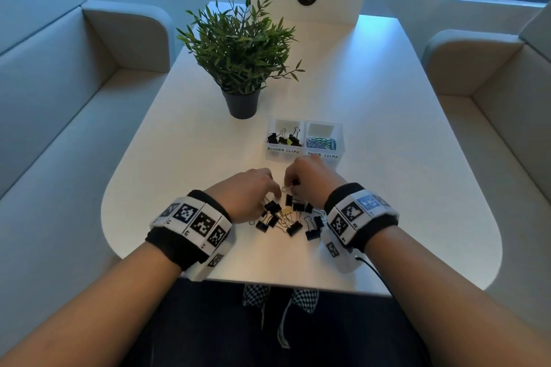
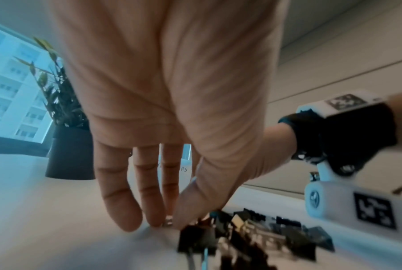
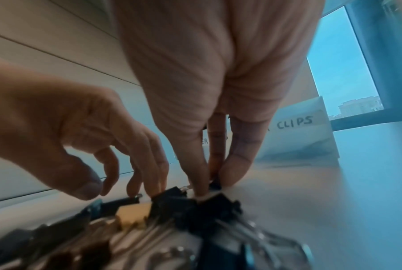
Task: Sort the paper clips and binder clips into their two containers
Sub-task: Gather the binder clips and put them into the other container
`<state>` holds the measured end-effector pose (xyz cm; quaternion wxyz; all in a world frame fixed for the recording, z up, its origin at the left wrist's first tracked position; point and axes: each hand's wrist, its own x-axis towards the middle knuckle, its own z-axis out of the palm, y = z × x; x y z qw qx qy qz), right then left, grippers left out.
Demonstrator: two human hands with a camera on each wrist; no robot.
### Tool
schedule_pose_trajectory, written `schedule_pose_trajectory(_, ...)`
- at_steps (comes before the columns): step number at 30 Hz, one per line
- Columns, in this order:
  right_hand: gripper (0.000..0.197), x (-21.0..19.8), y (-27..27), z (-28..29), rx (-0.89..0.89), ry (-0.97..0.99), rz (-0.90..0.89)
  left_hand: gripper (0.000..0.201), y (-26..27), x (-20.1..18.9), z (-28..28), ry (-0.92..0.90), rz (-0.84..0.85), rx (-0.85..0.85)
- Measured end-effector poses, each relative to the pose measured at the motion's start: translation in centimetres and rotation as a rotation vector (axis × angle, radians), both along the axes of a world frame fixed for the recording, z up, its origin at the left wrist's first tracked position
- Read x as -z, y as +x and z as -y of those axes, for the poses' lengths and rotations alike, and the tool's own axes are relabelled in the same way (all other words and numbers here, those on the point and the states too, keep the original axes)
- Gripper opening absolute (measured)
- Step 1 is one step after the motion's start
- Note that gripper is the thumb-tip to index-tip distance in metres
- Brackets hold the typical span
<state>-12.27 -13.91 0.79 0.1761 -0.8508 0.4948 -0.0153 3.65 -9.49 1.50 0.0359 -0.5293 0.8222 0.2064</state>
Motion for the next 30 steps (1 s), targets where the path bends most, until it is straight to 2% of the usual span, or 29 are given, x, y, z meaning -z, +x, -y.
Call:
schedule_pose_trajectory(2, 0.017, -0.1, -0.3, -0.1, 0.007, 0.0, 0.05, 0.039, 0.0, 0.3, 0.1, -0.032, 0.011, 0.009)
schedule_pose_trajectory(7, 0.016, -3.0, -0.1, 0.8, 0.105, -0.16, 0.383, 0.015, 0.4, 0.4, 0.2, -0.072, -0.01, -0.013)
schedule_pose_trajectory(10, 0.021, -4.1, 0.6, 2.9, 0.225, -0.199, 0.43, 0.017, 0.5, 0.4, 0.3, -0.033, -0.015, -0.048)
schedule_pose_trajectory(14, 0.029, -4.0, 0.5, 3.4, 0.279, -0.235, 0.401, 0.037, 0.7, 0.3, 0.0, -0.015, -0.029, -0.078)
schedule_pose_trajectory(16, 0.026, -3.8, 0.1, 2.0, 0.185, -0.199, 0.373, 0.041, 1.2, 0.1, -0.4, -0.023, -0.028, -0.084)
schedule_pose_trajectory(19, 0.026, -2.7, -0.2, -0.5, -0.011, 0.028, 0.165, 0.039, 2.4, -0.2, -1.2, -0.023, 0.026, -0.084)
schedule_pose_trajectory(22, 0.031, -1.1, -0.1, -1.5, -0.039, 0.169, 0.0, 0.036, 2.7, -0.3, -2.1, 0.017, 0.083, -0.074)
schedule_pose_trajectory(24, 0.029, -0.6, 0.2, -1.7, -0.027, 0.164, -0.018, 0.027, 2.5, -0.1, -2.3, 0.025, 0.115, -0.061)
schedule_pose_trajectory(27, 0.017, -0.6, 0.5, -1.6, -0.02, 0.141, 0.016, 0.011, 2.3, -0.2, -2.1, 0.01, 0.053, -0.074)
schedule_pose_trajectory(30, 0.013, -0.5, 0.3, -1.4, 0.004, 0.142, 0.065, 0.012, 2.3, -0.5, -1.5, -0.031, -0.004, -0.089)
